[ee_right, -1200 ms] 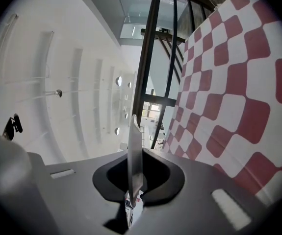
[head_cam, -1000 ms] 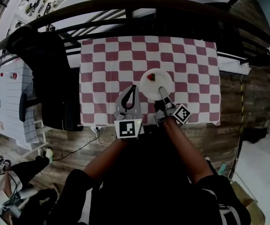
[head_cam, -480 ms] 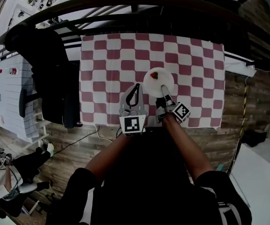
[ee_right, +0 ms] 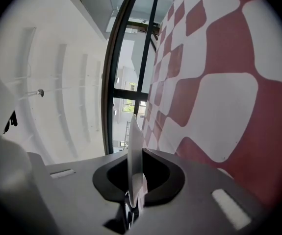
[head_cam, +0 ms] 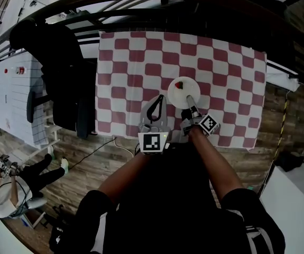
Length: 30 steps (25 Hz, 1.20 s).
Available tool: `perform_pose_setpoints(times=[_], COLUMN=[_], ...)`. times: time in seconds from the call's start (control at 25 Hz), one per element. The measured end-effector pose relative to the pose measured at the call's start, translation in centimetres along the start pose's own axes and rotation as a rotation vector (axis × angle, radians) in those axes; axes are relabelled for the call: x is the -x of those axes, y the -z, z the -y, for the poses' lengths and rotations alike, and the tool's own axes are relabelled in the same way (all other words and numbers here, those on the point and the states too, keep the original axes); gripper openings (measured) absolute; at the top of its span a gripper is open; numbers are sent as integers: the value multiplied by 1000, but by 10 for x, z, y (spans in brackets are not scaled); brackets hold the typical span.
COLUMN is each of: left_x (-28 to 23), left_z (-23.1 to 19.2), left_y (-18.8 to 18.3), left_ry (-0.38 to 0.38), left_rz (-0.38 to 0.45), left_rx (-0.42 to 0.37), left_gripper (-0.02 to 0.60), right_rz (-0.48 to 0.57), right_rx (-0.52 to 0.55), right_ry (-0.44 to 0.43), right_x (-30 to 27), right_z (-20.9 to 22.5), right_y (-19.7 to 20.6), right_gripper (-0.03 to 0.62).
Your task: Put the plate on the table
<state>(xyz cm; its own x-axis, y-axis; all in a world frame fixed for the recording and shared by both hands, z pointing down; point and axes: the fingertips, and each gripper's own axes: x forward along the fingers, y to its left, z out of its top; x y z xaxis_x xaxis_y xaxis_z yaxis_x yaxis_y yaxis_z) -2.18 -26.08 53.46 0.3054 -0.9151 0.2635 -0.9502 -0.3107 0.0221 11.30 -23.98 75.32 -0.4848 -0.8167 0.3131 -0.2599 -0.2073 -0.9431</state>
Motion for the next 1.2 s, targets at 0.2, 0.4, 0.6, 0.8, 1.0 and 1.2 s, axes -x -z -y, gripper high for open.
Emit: perform_pose_setpoints(times=[0.2,0.4,0.6,0.8,1.0,1.2], left_x=[-2,5,13,26,38,45], left_z=[-7,-11,-20,-29,-34,-33], left_y=[5,14,12,16,19,16], left_ry=[-15,-19,-37,-47,-38,-28], left_rz=[-43,-53,-54,-51,-41,-33], left_rx=[31,24,27,37,39,44], left_gripper=[9,9,9,9,9,9], right_rz=[5,24,21,49,38,33], right_rx=[-89,-93,-91,-95,-56,-28], right_ry=[-44,-58,-8,49,104,188], right_x=[-12,-20,-25,-26,-25,-15], right_z=[8,4,12,21,21,28], right_y=[5,13,21,21,25,28], right_gripper=[12,12,13,17,103,124])
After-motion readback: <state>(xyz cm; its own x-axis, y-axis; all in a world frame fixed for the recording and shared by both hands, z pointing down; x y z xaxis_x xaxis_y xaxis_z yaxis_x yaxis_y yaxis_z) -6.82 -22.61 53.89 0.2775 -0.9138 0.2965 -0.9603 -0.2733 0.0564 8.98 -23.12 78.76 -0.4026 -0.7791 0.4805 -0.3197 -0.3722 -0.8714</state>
